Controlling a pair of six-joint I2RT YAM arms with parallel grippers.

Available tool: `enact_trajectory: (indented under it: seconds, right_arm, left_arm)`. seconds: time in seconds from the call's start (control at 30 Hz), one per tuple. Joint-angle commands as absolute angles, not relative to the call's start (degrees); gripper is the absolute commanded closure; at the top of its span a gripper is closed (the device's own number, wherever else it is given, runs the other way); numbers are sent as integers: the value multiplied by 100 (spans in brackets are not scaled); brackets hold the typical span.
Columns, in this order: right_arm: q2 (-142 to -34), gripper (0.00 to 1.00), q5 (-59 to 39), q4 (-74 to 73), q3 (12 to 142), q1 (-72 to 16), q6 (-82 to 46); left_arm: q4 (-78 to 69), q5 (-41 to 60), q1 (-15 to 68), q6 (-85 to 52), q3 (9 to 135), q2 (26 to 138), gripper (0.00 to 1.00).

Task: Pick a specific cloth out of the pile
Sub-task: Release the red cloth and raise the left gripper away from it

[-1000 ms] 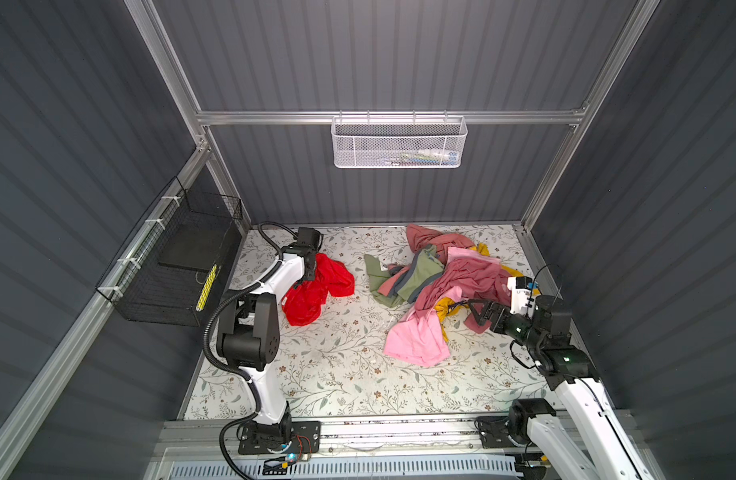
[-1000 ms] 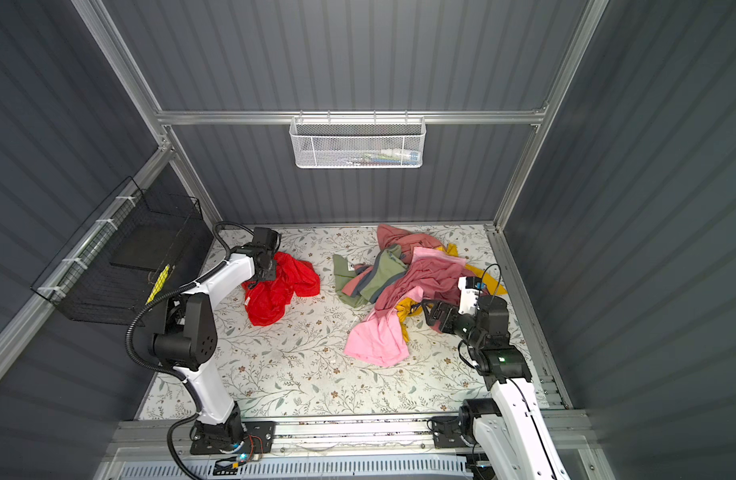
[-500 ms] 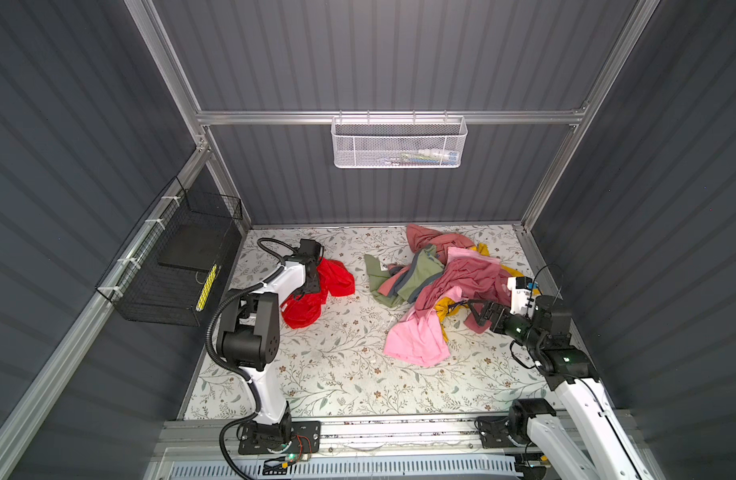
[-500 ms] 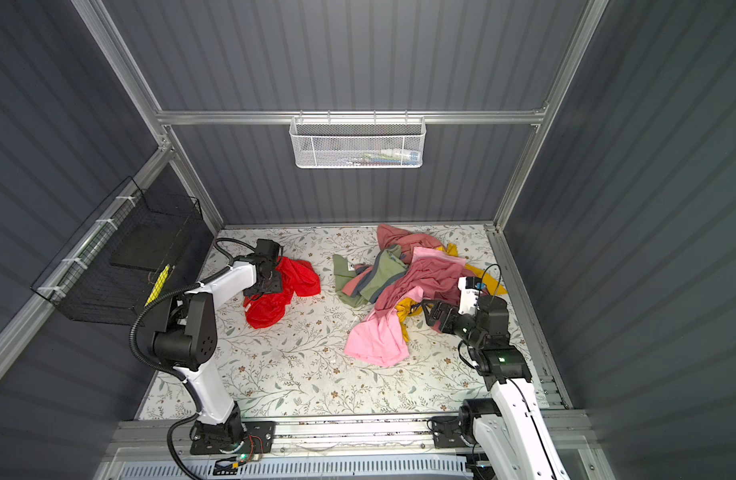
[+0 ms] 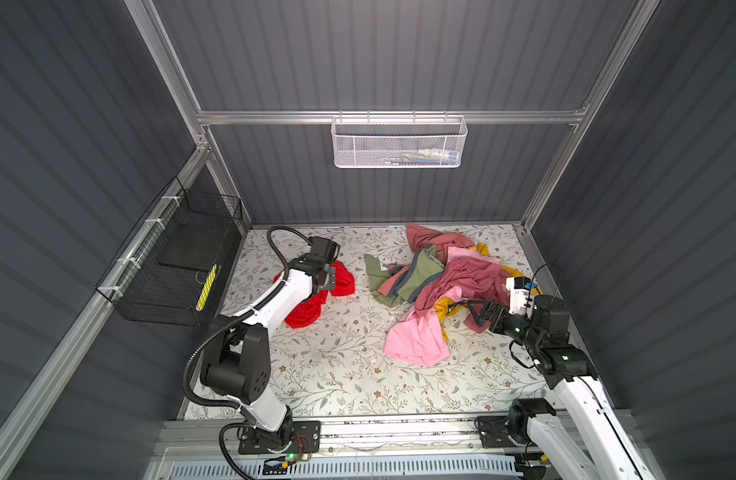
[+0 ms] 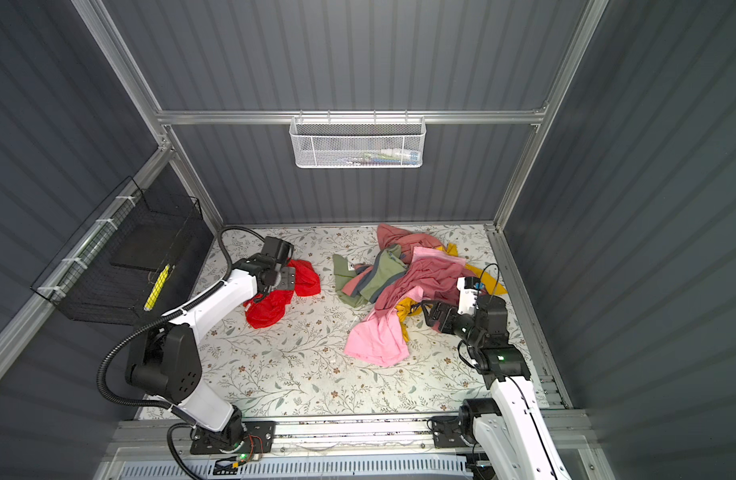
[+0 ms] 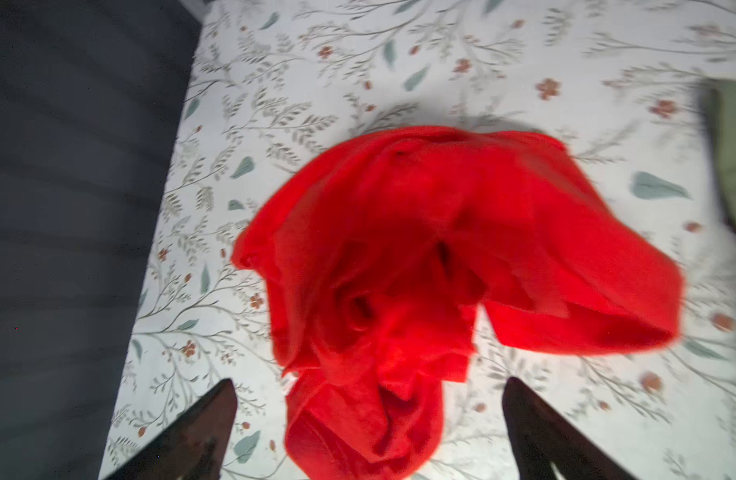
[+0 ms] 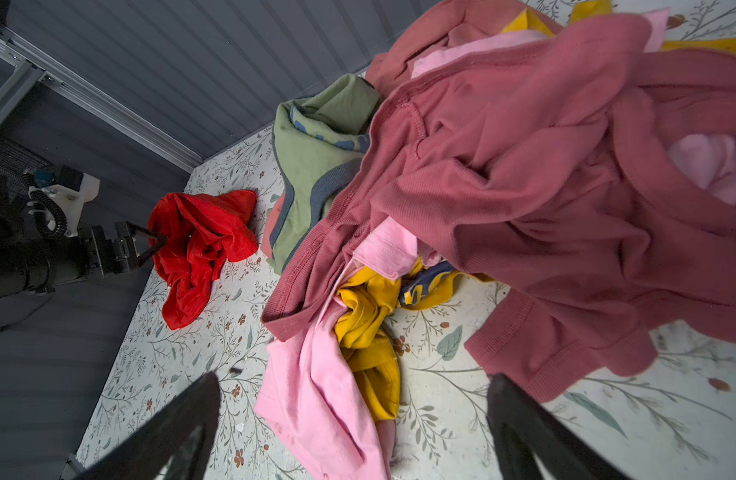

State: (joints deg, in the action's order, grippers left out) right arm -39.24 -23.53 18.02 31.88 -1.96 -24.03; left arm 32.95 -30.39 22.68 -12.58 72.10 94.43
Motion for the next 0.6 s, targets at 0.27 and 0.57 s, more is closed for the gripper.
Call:
enact_trajectory:
  seconds: [0.27,0.57]
  right_arm:
    - [-3920,1,-2288,1891,3322,-183,-2286]
    - [-3716,1,-1978,2151,3307,-177,-1977]
  left_arm:
    - [3036,-3047,2359,-1104,7838,10869,0]
    - [2898,-2278,1592,-1167,8253,11583,21]
